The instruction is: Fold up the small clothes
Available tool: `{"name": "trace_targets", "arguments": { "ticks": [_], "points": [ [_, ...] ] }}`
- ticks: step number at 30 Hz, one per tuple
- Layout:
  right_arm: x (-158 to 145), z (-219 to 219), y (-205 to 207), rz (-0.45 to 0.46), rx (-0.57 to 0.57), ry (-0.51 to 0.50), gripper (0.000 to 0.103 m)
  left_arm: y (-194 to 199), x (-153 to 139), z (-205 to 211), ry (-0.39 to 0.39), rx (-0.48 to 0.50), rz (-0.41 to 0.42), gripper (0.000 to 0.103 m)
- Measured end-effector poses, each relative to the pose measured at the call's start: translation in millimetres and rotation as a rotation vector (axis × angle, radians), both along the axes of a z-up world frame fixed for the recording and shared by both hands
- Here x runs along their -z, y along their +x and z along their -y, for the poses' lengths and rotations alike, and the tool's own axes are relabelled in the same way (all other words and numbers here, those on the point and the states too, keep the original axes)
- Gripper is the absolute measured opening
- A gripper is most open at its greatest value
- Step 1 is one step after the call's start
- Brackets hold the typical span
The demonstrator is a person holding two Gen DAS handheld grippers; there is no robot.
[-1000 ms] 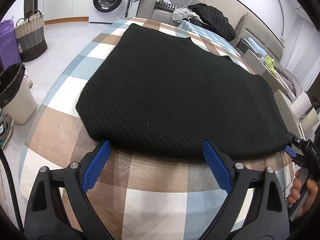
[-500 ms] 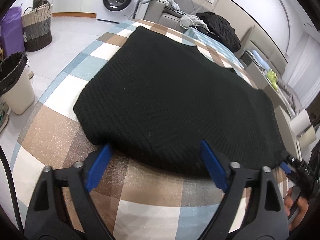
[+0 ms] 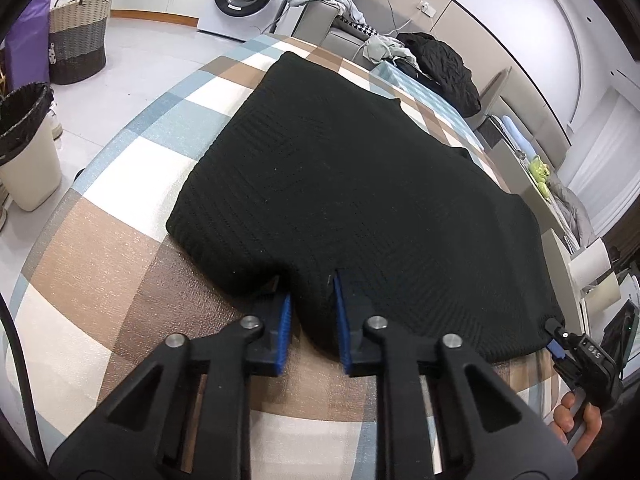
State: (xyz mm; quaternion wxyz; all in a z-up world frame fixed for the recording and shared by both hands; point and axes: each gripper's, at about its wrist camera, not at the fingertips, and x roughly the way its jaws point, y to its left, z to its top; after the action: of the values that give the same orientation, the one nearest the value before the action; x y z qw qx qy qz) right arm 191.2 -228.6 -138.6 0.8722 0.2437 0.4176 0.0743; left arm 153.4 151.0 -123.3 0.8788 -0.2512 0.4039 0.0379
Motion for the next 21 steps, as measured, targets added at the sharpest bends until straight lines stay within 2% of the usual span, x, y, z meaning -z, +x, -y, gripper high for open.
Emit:
{"name": "trace_targets", "arguments": {
  "ticks": [1, 4, 13, 17, 18, 20, 21],
  "points": [
    [1.8, 2.1, -0.8, 0.005, 0.007, 0.014, 0.020, -2.1, -1.2, 1.4, 0.006, 0.003, 0.004, 0.011],
    [1.7, 3.0, -5.5, 0.029, 0.014, 0.018, 0.008, -7.2, -6.6, 5.4, 0.035, 0.010, 0.022, 0.009],
    [-8.0, 19.6, -36.7, 0.060, 0.000, 0.026, 0.005, -42.7, -17.4, 15.9, 0.070, 0.030, 0.054, 0.006],
    [-11.4, 30.8, -51.1, 0.038, -0.009, 0.041, 0.007, -55.5, -22.3, 21.0, 0.093, 0.030, 0.066, 0.005],
    [-11.7, 34.3, -53.1, 0.029, -0.007, 0.062, 0.013, -56.4, -22.9, 20.8, 0.092, 0.029, 0.066, 0.005],
    [-11.9, 43.9, -53.5, 0.027, 0.025, 0.104, 0.036, -55.6, -23.2, 19.0, 0.077, 0.026, 0.063, 0.005],
    [-12.0, 48.3, -51.7, 0.028, 0.044, 0.115, 0.054, -54.5, -22.7, 17.9, 0.069, 0.024, 0.060, 0.005]
  ]
}}
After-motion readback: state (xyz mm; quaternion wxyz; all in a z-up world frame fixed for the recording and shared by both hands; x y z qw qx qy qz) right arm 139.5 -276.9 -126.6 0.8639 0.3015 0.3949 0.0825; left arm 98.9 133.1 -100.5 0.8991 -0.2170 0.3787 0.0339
